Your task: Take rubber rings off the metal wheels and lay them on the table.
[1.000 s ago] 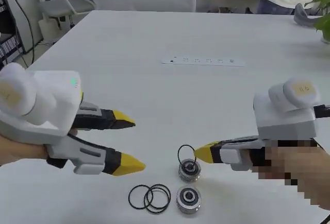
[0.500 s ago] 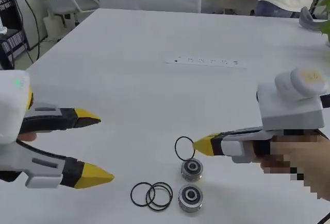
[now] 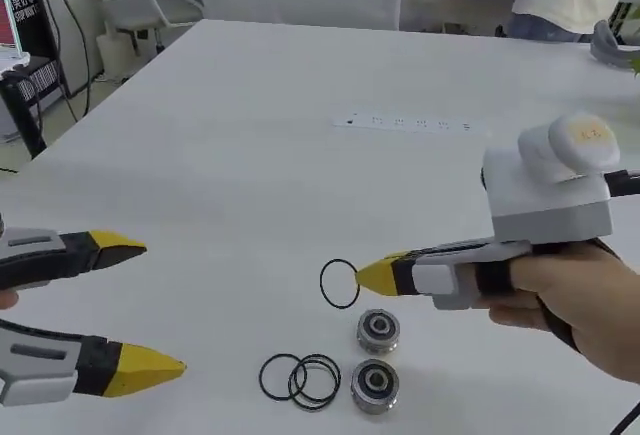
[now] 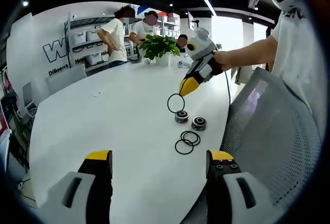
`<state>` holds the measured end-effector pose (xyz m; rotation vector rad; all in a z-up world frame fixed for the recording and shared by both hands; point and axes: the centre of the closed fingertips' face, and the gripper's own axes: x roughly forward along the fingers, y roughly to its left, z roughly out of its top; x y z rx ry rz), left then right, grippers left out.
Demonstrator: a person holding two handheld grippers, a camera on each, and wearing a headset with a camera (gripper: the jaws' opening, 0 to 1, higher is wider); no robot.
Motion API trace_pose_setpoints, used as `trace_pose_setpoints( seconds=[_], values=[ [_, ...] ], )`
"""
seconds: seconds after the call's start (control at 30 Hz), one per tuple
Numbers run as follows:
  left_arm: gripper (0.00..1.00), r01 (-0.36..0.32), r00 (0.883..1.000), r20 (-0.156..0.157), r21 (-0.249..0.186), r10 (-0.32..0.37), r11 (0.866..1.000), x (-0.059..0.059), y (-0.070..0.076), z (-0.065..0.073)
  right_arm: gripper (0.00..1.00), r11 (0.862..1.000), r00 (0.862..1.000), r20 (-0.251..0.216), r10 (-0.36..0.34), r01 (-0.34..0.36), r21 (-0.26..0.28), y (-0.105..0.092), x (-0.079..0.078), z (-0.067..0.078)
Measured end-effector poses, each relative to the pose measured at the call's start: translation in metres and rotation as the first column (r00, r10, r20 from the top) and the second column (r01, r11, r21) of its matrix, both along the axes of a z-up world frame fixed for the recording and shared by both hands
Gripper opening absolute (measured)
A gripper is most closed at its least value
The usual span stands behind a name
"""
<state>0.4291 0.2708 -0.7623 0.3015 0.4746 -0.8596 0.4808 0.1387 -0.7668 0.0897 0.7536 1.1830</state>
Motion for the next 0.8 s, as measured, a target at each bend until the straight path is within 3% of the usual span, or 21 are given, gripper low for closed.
trace_pose_setpoints(
  seconds=[0.17, 0.5, 0.6, 0.8],
  values=[
    [0.73, -0.004, 1.000, -0.029, -0.008, 0.004, 1.000, -0.011, -0.006, -0.012, 0.00, 1.000, 1.000, -0.006, 0.025, -0.025, -0.003, 0.009, -0.005, -0.002],
    [0.71, -0.009, 0.998, -0.061, -0.009, 0.009, 1.000, -0.020, -0.010, -0.027, 0.00, 0.998, 0.998, -0.038, 0.059, -0.059, -0.007, 0.018, -0.014, -0.014],
    [0.71, -0.014, 0.997, -0.081, -0.010, 0.013, 1.000, -0.023, -0.009, -0.031, 0.00, 0.998, 0.996, -0.066, 0.060, -0.061, -0.009, 0.019, -0.016, -0.023],
    [0.71, -0.019, 0.996, -0.088, -0.012, 0.018, 1.000, -0.026, -0.008, -0.033, 0.00, 0.995, 0.992, -0.096, 0.085, -0.090, -0.044, 0.020, -0.027, -0.041]
  ],
)
